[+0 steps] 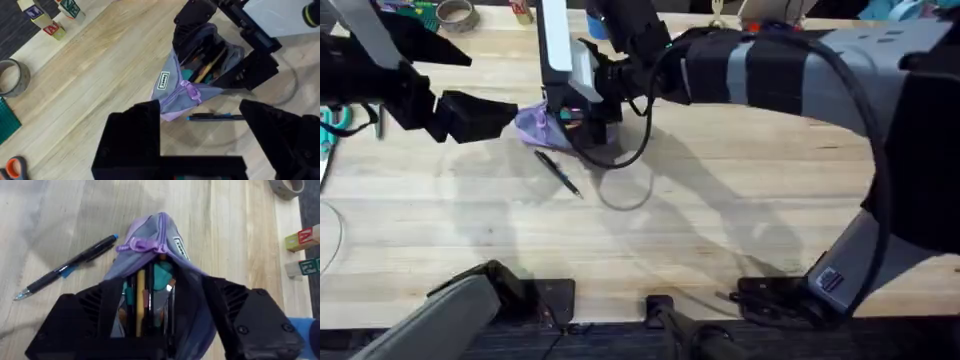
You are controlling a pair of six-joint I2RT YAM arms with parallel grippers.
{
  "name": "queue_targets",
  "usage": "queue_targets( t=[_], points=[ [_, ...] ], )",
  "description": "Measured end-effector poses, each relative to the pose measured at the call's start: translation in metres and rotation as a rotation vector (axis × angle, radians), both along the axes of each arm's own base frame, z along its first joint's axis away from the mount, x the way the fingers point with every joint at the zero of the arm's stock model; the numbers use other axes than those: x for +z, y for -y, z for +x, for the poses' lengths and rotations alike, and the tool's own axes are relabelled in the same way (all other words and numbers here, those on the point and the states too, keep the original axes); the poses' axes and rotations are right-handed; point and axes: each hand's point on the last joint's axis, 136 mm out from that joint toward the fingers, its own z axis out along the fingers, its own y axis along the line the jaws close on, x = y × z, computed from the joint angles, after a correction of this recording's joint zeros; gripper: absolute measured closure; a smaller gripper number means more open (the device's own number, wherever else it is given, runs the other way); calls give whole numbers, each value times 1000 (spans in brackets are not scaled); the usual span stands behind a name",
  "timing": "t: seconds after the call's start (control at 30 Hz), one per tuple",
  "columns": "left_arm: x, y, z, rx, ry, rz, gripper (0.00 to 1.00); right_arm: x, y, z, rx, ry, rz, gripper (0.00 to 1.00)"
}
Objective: Unzip the bag, pick up the pens from the table one at a time and place them inside, then zip the bag closed.
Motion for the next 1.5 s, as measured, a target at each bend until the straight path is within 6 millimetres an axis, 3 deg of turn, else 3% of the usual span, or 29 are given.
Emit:
queue_targets(
  t=[0.53,0.63,0.73,0.87,1.0,1.13,1.27,1.5],
  points=[
    [0,0,0,0,0,0,6,3,2,3,-91,-88,24,5],
    [-1,1,-1,5,-10,-8,7,17,5,5,-134,-110,50,6],
    [1,2,-3,30,-26,-28,7,47,11,7,-180,-120,105,5],
    [10,5,-10,87,-33,-58,6,97,32,13,-280,-155,195,5],
    [23,11,-18,149,-28,-94,6,124,65,24,-421,-249,257,5],
    [29,19,-24,226,-68,-147,6,127,100,33,-571,-371,276,5],
    [27,24,-27,345,-157,-210,6,122,123,39,-667,-449,277,5],
    [14,30,-33,618,-367,-346,6,119,131,42,-711,-488,282,5]
  ],
)
